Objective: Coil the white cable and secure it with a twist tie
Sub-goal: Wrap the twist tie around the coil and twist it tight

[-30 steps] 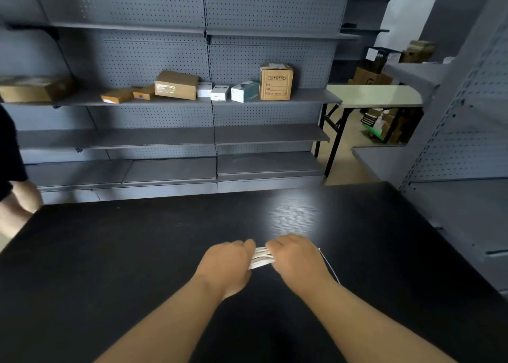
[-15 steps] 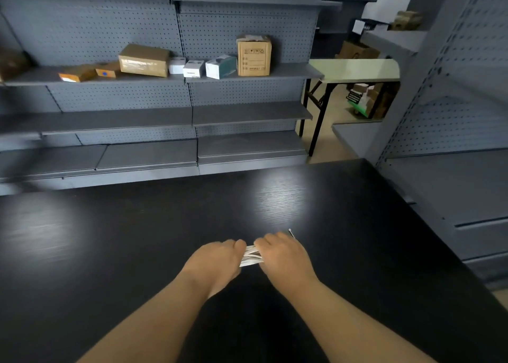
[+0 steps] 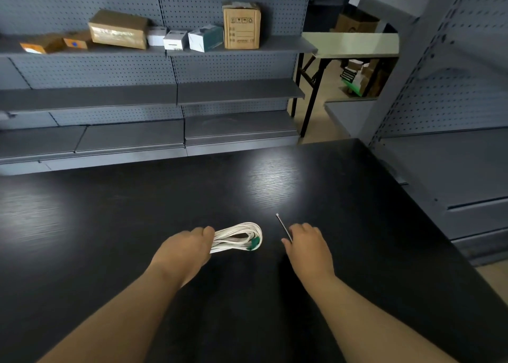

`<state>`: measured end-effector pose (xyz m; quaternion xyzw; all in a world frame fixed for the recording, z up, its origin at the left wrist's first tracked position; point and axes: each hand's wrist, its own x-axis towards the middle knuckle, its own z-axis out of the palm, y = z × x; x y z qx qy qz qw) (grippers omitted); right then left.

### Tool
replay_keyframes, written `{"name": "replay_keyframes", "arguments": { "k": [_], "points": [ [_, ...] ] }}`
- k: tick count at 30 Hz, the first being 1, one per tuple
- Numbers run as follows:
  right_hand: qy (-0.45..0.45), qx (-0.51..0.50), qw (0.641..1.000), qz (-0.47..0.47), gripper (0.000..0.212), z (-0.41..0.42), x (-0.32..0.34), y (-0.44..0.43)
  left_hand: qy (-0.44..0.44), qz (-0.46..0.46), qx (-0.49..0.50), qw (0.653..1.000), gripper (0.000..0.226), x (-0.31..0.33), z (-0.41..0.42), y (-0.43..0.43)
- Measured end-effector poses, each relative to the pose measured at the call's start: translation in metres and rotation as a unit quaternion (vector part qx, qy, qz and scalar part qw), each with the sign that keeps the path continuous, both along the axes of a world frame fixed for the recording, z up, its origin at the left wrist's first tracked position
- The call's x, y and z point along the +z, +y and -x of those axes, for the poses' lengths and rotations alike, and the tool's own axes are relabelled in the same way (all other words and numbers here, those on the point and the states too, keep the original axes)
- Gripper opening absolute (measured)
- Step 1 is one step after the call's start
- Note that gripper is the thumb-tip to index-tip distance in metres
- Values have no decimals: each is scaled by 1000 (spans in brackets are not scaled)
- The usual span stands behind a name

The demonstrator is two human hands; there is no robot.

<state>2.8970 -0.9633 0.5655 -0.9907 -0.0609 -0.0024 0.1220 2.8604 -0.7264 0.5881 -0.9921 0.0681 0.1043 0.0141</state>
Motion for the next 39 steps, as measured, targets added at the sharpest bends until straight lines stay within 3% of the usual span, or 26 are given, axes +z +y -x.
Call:
{"name": "replay_keyframes", "arguments": {
  "k": [6,12,18,24,31,39],
  "points": [
    [62,-79,995,-8,22,-7,-13,-3,-8,9,6,1000,19,-6,-3,1],
    [75,-68,994,37,13,-14,-16,2,-14,-3,3,1000,15,-10,-7,2],
    [83,-52,994,54,23,-15,-17,7,-17,-10,-2,1000,15,-9,-8,0],
    [127,-97,982,-104,17,-22,-15,10,-15,-13,-5,1000,17,-6,-9,2],
    [164,-122,928,-310,14,-21,-5,20,-23,-14,-2,1000,19,6,-10,4],
    [174,-127,904,-370,10,-19,7,35,-42,-16,11,999,20,24,-8,11]
  ]
}}
